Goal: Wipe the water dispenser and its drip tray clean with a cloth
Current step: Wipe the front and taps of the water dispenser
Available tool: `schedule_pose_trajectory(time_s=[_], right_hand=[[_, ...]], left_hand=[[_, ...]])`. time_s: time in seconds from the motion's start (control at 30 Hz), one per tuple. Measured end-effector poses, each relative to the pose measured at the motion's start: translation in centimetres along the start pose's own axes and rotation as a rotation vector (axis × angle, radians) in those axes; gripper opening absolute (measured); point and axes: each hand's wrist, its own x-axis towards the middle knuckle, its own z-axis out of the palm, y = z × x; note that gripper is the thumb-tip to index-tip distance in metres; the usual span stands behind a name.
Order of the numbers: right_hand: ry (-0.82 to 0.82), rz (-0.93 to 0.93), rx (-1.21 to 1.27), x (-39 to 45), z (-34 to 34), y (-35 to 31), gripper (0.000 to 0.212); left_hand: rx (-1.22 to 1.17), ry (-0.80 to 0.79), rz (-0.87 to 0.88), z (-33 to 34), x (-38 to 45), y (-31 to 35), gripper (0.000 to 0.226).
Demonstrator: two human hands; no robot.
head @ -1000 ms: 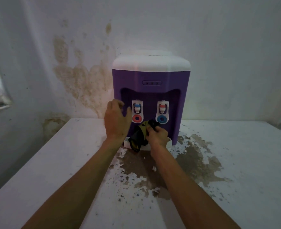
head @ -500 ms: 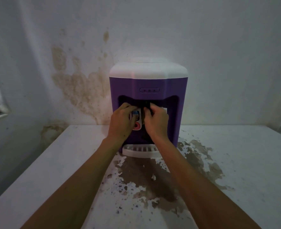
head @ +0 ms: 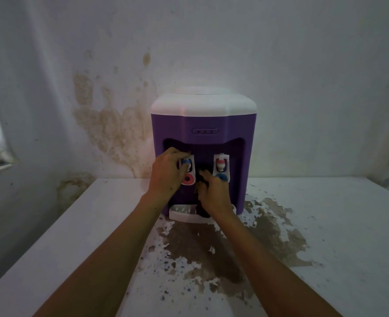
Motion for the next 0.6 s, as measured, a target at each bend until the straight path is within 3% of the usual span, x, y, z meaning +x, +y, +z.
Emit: schedule_pose_trajectory(time_s=[0.3, 0.6], right_hand=[[0.033, -0.147, 0.129, 1.2, -1.9, -2.8, 0.042], [-0.117, 0.075, -0.061, -2.9, -1.3, 3.2, 0.043]], left_hand=[[0.002, 0.011, -0.004, 0.2, 0.0, 0.1, 0.032], [0.037, -0.030, -0.024, -0.1, 0.1, 0.2, 0.033]])
